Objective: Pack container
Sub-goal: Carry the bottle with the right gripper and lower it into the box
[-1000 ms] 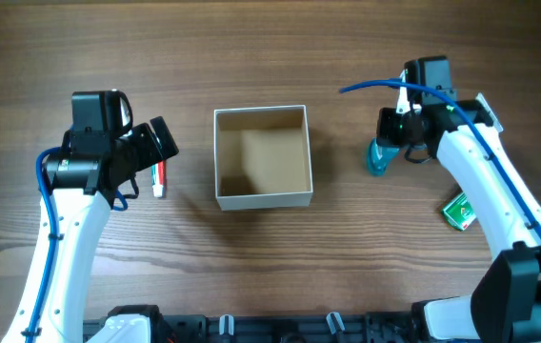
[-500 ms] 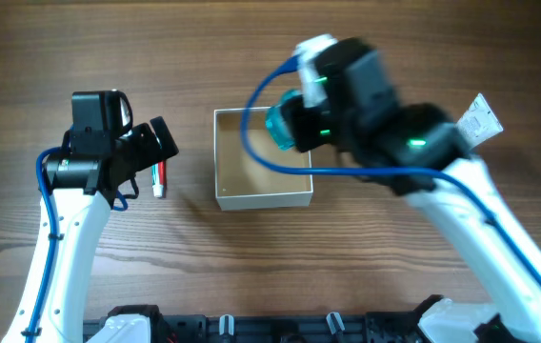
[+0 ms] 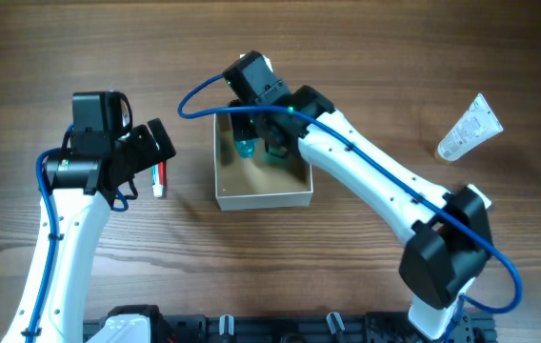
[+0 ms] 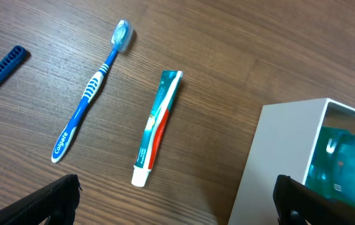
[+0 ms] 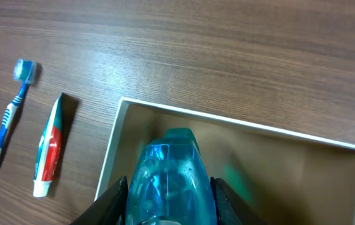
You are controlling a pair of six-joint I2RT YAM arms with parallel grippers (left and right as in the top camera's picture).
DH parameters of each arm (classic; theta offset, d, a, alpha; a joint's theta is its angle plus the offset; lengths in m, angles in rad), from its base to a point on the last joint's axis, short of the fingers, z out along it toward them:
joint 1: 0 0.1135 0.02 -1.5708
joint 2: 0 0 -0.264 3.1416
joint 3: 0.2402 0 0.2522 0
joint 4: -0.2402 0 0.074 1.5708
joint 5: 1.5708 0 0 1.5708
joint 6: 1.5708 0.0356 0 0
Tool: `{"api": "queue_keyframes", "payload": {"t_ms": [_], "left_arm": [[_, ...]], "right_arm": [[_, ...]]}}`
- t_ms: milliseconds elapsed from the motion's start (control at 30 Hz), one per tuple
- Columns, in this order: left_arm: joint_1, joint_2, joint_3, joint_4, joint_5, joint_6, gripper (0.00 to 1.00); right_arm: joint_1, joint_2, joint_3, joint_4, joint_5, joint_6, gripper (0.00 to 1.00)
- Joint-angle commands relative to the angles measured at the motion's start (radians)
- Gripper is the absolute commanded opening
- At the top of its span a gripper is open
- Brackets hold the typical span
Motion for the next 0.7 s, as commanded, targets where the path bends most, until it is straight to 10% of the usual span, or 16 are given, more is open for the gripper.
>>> {"api": "queue_keyframes", "payload": {"t_ms": [0, 133, 200, 333, 667], "left_arm": [[0.005, 0.0, 0.018, -0.005, -0.022, 0.016, 1.0], [0.005, 0.0, 0.018, -0.005, -0.022, 0.016, 1.0], [0.005, 0.0, 0.018, -0.005, -0.021, 0.016, 1.0], [0.005, 0.0, 0.018, -0.009, -0.021, 0.016, 1.0], [0.005, 0.0, 0.018, -0.008, -0.022, 0.016, 1.0]], "right_arm": [[0.0, 0.028, 0.011, 0.021, -0.013, 0.029, 0.07], [0.0, 0.051, 0.011, 0.025, -0.013, 0.029, 0.09], [0.0, 0.066, 0.011, 0.024, -0.033, 0.028, 0.42], [0.0, 0.068, 0.011, 0.025, -0.051, 0.026, 0.75], [0.0, -0.037, 0.013, 0.01, -0.05, -0.098, 0.85]]}}
